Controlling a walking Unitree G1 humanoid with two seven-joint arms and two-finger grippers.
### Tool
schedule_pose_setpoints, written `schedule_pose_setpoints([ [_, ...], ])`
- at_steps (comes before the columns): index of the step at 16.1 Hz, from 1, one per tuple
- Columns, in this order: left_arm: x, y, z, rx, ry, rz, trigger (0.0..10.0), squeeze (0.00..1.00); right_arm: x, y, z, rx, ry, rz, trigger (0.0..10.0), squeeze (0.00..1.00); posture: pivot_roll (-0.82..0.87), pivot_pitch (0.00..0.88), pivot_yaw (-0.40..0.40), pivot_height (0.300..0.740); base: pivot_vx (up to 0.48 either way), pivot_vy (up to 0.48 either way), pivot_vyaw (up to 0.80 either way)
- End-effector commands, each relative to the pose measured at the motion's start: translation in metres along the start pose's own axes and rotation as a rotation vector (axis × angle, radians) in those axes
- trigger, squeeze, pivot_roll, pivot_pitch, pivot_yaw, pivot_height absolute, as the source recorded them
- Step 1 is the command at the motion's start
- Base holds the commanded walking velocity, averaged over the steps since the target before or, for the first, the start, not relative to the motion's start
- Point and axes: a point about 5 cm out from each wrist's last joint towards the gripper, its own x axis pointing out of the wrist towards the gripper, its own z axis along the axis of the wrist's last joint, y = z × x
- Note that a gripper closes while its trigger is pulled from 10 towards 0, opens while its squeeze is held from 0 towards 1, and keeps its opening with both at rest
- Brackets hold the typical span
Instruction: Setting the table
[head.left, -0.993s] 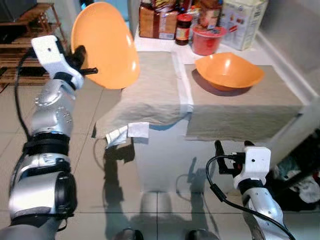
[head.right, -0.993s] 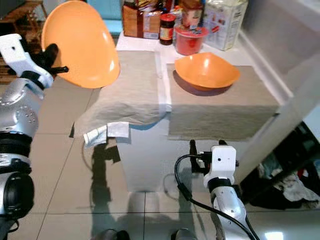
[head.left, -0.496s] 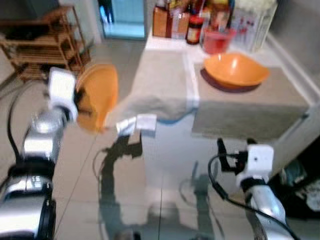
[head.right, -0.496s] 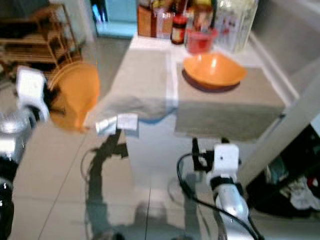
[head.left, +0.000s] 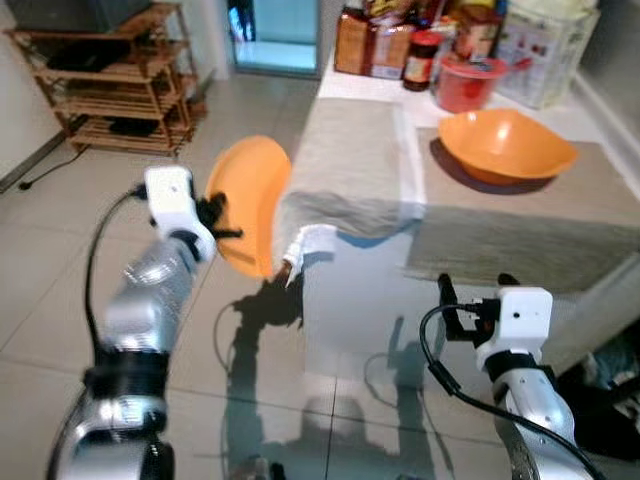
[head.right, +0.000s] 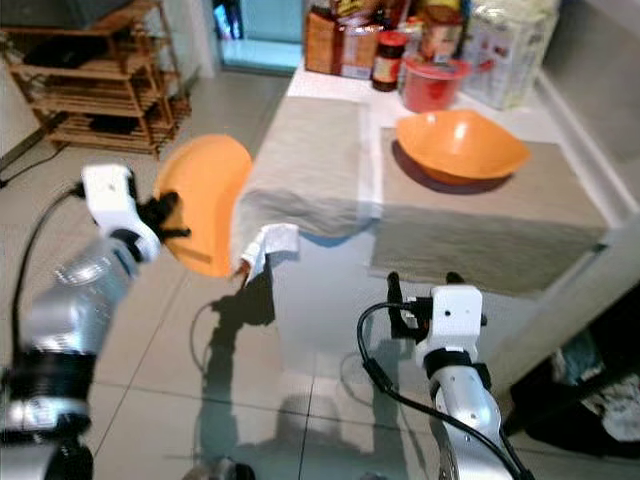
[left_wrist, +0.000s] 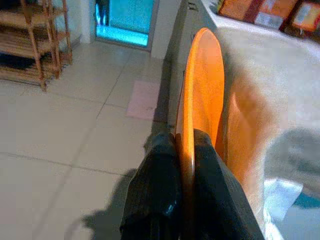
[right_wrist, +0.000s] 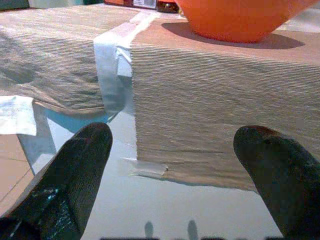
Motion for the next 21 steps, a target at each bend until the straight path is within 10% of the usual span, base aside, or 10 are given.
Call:
schedule_pose_setpoints([
  [1,0.0,-0.026,0.017,0.046,-0.084,-0.067,0.0,0.0,0.002,-0.002,0.001,0.012,0.001,-0.006,10.0,0.0,-0.15,0.002,0.027,0.727,0.0,0.0,0.0],
  [5,-0.004,-0.031,0.012,0.168,-0.081,-0.009,0.0,0.0,0.001,-0.001,0.001,0.013,0.0,-0.009,10.0,0.0,-0.15,0.005,0.033,0.727,0.0,0.0,0.0],
  [21,-0.006,-0.035,0.011,0.067,-0.124,-0.04,0.0,0.0,0.001,-0.004,0.002,0.015,0.003,-0.02,10.0,0.0,-0.16,0.021,0.031,0.727,-0.166,-0.073,0.0],
])
